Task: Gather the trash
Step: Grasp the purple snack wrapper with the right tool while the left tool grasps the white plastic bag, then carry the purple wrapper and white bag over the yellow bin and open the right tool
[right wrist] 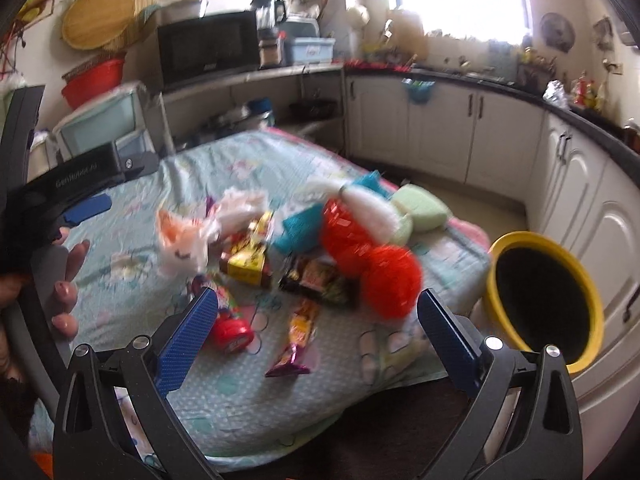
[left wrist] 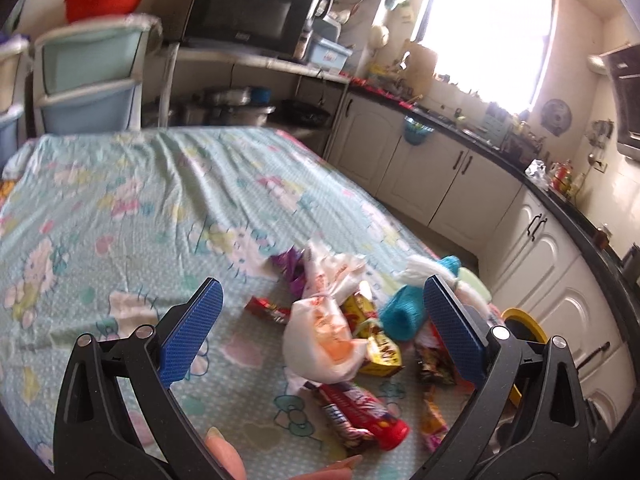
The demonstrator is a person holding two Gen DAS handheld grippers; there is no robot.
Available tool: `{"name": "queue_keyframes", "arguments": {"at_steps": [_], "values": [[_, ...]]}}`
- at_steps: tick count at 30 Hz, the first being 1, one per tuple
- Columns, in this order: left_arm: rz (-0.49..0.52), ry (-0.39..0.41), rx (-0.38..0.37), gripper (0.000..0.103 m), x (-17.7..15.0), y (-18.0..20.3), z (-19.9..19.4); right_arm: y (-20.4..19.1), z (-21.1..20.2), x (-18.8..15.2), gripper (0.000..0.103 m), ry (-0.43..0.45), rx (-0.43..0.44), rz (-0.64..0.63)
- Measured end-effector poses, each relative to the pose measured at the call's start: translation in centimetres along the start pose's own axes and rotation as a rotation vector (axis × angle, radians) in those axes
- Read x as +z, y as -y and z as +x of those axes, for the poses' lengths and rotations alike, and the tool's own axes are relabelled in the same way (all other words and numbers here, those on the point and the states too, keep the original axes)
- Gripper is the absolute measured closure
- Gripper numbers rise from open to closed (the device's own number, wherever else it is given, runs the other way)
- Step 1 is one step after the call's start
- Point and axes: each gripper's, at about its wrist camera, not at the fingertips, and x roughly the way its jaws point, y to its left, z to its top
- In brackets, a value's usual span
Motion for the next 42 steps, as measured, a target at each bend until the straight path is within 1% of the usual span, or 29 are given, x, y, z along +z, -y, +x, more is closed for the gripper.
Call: {"name": "queue_keyframes", "arguments": {"at_steps": [2,3,4,6,10,13,14,16,17,18,20,22,23,24,25,27,28,29,30,31,32,33,37,38,42], "values": [[-0.007,-0.033,0.006,0.011,-0.2,-0.6,1.1,-0.4,1.2,-0.4,0.007,-0.039,0.010,-0.014],[-0.013,-0.056,0.016,0.011,-0.4,-1.0,1.7,-0.5,1.8,-0.6,0.009,-0.059,0.016,-0.010],[-0.020,-0.073,0.013,0.011,-0.5,-1.3,2.3,-0.4,2.3,-0.8,0.013,-0.080,0.023,-0.005],[-0.031,-0.102,0.012,0.011,-0.8,-1.7,3.2,-0.5,3.3,-1.1,0.020,-0.119,0.026,-0.007],[-0.050,-0.147,-0.014,0.011,-1.2,-2.2,4.8,-0.3,5.1,-2.1,0.027,-0.188,0.036,-0.002],[-0.062,-0.168,-0.048,0.011,-1.5,-2.4,5.6,-0.1,6.3,-2.7,0.032,-0.229,0.051,0.006],[-0.060,-0.174,-0.057,0.011,-1.6,-2.5,5.8,-0.1,6.7,-2.9,0.033,-0.240,0.056,0.011],[-0.073,-0.190,-0.070,0.011,-1.6,-2.6,6.3,0.1,7.3,-3.3,0.040,-0.263,0.063,0.019],[-0.087,-0.199,-0.093,0.011,-1.7,-2.7,6.5,0.1,7.6,-3.4,0.042,-0.272,0.068,0.024],[-0.095,-0.202,-0.100,0.011,-1.7,-2.8,6.6,0.2,7.7,-3.5,0.044,-0.274,0.071,0.029],[-0.094,-0.212,-0.088,0.012,-1.7,-2.6,6.7,0.3,7.7,-3.5,0.049,-0.270,0.067,0.029],[-0.093,-0.227,-0.088,0.020,-1.9,-2.6,6.8,0.5,7.6,-3.4,0.059,-0.268,0.074,0.037],[-0.093,-0.235,-0.093,0.026,-1.9,-2.6,6.9,0.6,7.6,-3.3,0.063,-0.268,0.077,0.036],[-0.091,-0.242,-0.092,0.031,-2.0,-2.6,6.9,0.7,7.6,-3.3,0.073,-0.268,0.083,0.033],[-0.087,-0.248,-0.091,0.033,-2.0,-2.5,7.0,0.8,7.5,-3.4,0.077,-0.269,0.090,0.029],[-0.080,-0.254,-0.101,0.045,-2.1,-2.4,7.0,1.2,7.5,-3.3,0.079,-0.272,0.103,0.031],[-0.072,-0.256,-0.102,0.048,-2.1,-2.3,6.9,1.2,7.4,-3.3,0.080,-0.271,0.108,0.029],[-0.063,-0.256,-0.106,0.057,-2.1,-2.2,6.9,1.3,7.2,-3.2,0.080,-0.269,0.113,0.028],[-0.055,-0.254,-0.104,0.063,-2.1,-2.1,6.8,1.4,6.9,-3.3,0.081,-0.265,0.121,0.028],[-0.047,-0.249,-0.102,0.064,-2.1,-2.1,6.7,1.4,6.8,-3.3,0.081,-0.261,0.125,0.027],[-0.039,-0.246,-0.104,0.068,-2.1,-2.0,6.5,1.4,6.5,-3.3,0.081,-0.255,0.129,0.024],[-0.032,-0.244,-0.104,0.075,-2.0,-2.0,6.5,1.3,6.2,-3.3,0.081,-0.248,0.137,0.022],[-0.027,-0.237,-0.111,0.079,-1.7,-2.2,6.1,1.3,5.2,-3.1,0.082,-0.222,0.141,0.022],[-0.024,-0.231,-0.111,0.081,-1.7,-2.2,5.9,1.3,5.0,-3.0,0.082,-0.217,0.145,0.023],[-0.012,-0.198,-0.115,0.084,-1.0,-2.1,4.9,1.3,4.2,-2.4,0.082,-0.191,0.157,0.020]]}}
